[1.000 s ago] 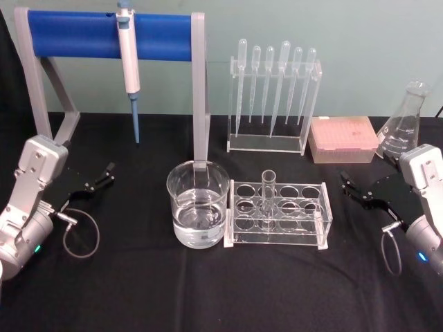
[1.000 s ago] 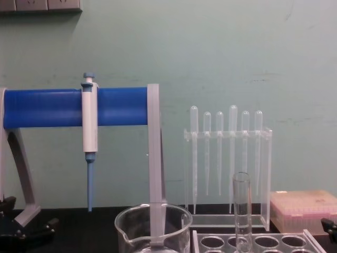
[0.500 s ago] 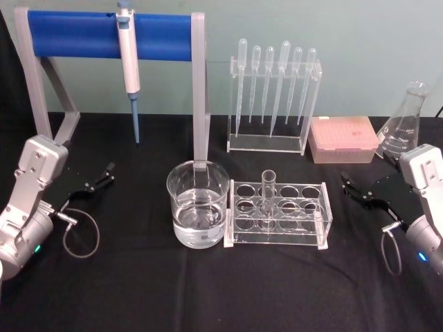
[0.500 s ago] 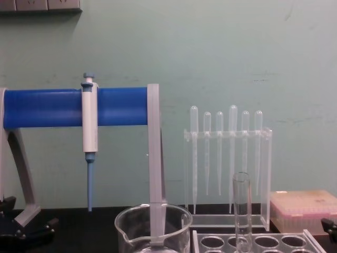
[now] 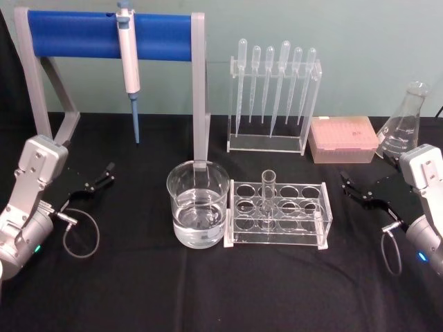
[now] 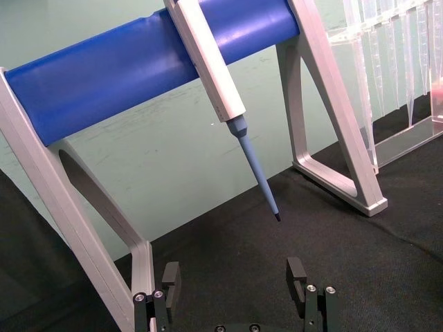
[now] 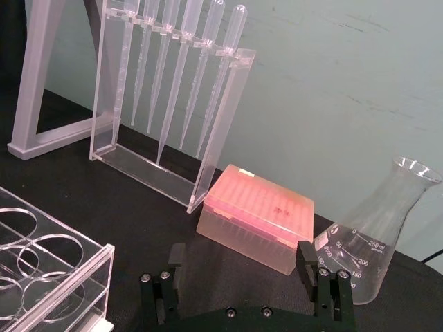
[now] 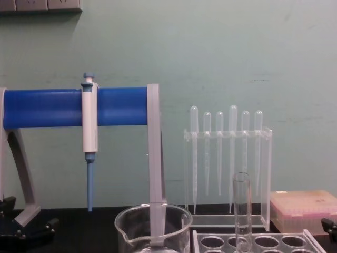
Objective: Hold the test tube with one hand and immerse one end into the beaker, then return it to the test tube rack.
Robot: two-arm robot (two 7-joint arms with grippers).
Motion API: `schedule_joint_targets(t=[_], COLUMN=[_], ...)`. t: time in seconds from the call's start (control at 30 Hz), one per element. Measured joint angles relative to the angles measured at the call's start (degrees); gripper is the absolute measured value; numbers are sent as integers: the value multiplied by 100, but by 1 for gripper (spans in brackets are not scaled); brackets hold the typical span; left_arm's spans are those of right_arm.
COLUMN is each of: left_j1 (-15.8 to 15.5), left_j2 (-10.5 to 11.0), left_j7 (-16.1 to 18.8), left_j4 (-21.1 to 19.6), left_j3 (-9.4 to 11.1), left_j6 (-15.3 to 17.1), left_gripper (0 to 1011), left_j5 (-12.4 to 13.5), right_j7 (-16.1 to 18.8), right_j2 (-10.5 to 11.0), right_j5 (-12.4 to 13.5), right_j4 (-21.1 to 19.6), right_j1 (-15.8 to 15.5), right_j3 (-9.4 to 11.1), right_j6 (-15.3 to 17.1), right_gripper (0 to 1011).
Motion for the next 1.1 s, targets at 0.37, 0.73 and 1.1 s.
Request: schedule_joint_targets(t=[0.37,0.73,1.1], left_j1=[0,0,0], left_j2=[0,0,0], left_j7=[0,0,0], left_j4=[0,0,0], left_j3=[0,0,0], left_j6=[0,0,0], left_gripper=[1000,1000,1000], left_j5=[0,0,0], right_j7=[0,175,416], right_j2=[0,123,545], right_j5=[0,23,278], right_j4=[0,-285,-1390], right_j1=[0,-79,-485], right_j3=[0,159,712], right_j6=[0,-51,116], right_gripper=[1002,1002,1002])
